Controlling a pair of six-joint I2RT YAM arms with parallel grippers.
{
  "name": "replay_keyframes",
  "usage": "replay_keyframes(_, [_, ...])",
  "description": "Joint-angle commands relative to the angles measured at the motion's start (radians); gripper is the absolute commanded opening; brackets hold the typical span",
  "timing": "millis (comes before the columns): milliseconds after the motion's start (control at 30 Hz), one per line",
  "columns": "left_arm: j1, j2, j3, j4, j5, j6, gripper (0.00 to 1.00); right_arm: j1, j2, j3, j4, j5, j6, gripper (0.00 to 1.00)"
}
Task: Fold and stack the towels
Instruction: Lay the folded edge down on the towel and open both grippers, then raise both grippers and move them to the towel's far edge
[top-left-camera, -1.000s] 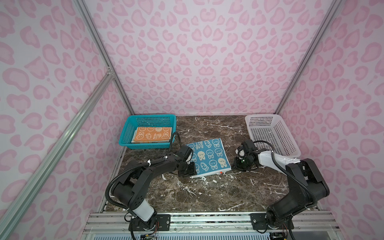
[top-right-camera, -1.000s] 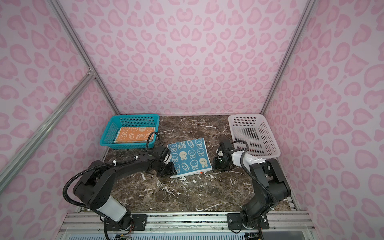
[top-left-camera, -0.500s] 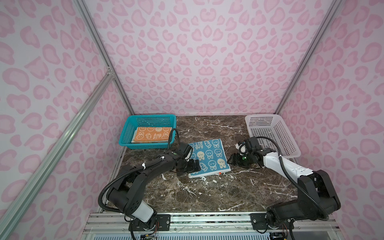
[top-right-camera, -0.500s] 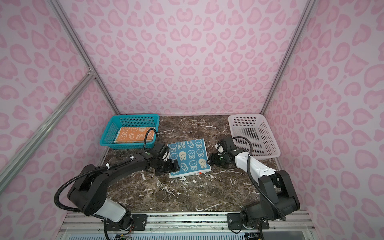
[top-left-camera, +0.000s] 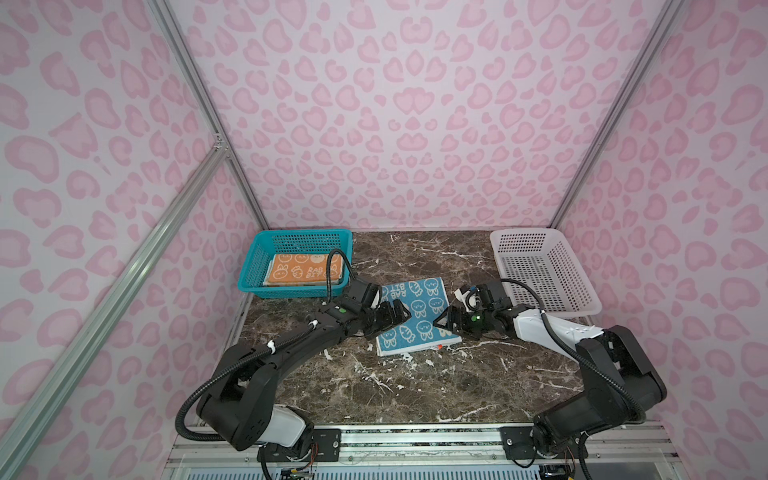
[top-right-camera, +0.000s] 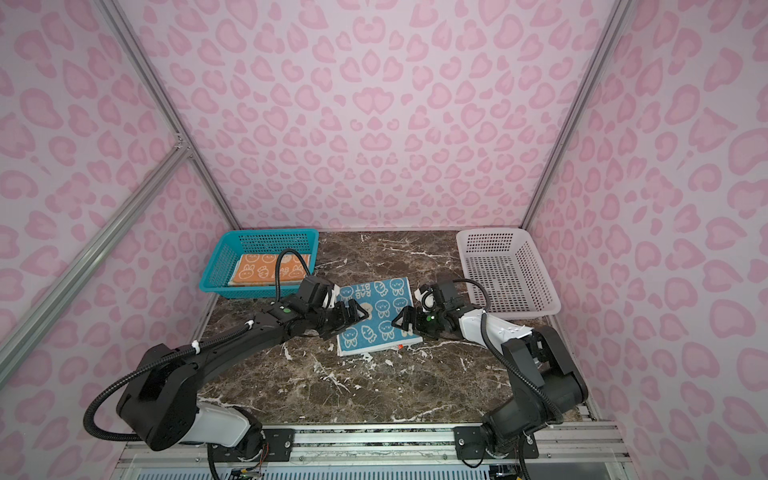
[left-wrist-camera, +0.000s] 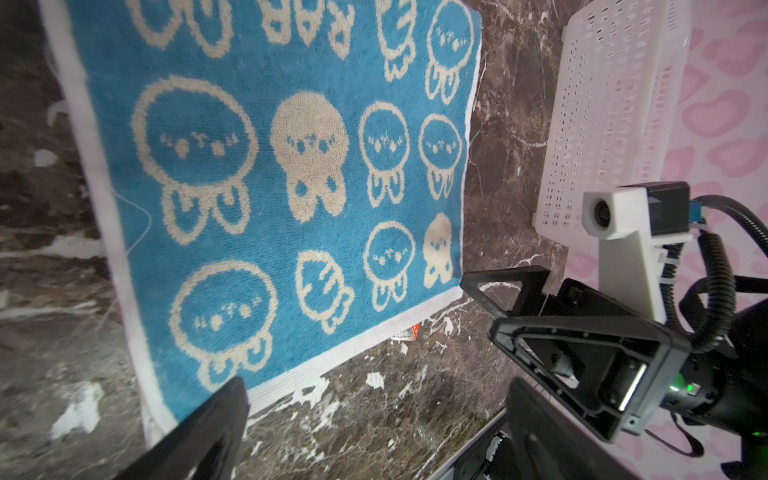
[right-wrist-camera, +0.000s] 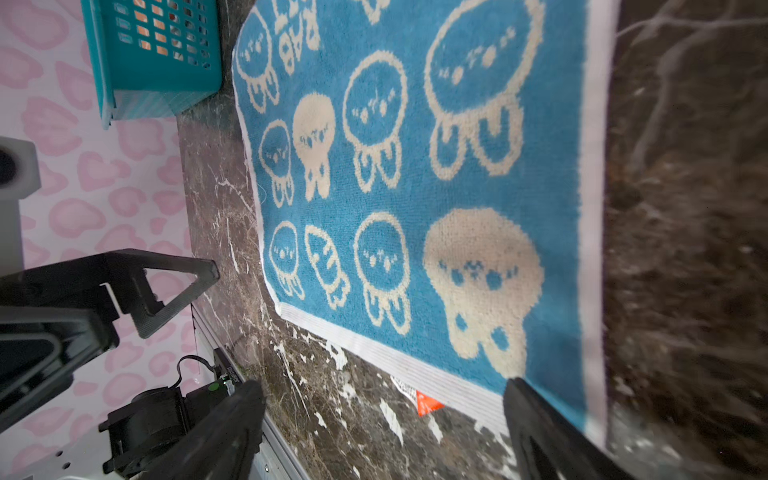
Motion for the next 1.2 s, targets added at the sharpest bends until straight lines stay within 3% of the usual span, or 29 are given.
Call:
replay_keyframes(0, [-0.003, 0.027, -0.026, 0.087, 0.029, -0.047, 0.98, 0.008, 0.025, -0.02, 0.09, -0.019, 0.038, 0.93])
replay_keyframes(433, [0.008, 0.076, -0.148, 0.045, 0.015, 0.046, 0.98, 0.006, 0.064, -0.095, 0.09, 0.013, 0.019, 0.94])
replay_keyframes(700, [0.039, 0.058, -0.121, -0.115, -0.094, 0.146, 0.98, 0.007, 0.008, -0.144, 0.057, 0.033, 0.004, 0.94])
replay_keyframes(833, [0.018, 0.053, -0.03, -0.234, -0.175, 0.217, 0.98, 0.008, -0.031, -0.107, -0.028, 0.049, -0.035, 0.94])
replay_keyframes(1033, [0.026, 0.001, 0.122, -0.229, -0.124, 0.225, 0.98, -0.002, -0.076, 0.087, -0.173, 0.047, -0.085, 0.95])
replay_keyframes(1167, [0.092, 0.097, 0.245, -0.133, 0.047, 0.161, 0.98, -0.046, 0.024, 0.265, -0.187, 0.03, -0.069, 0.97])
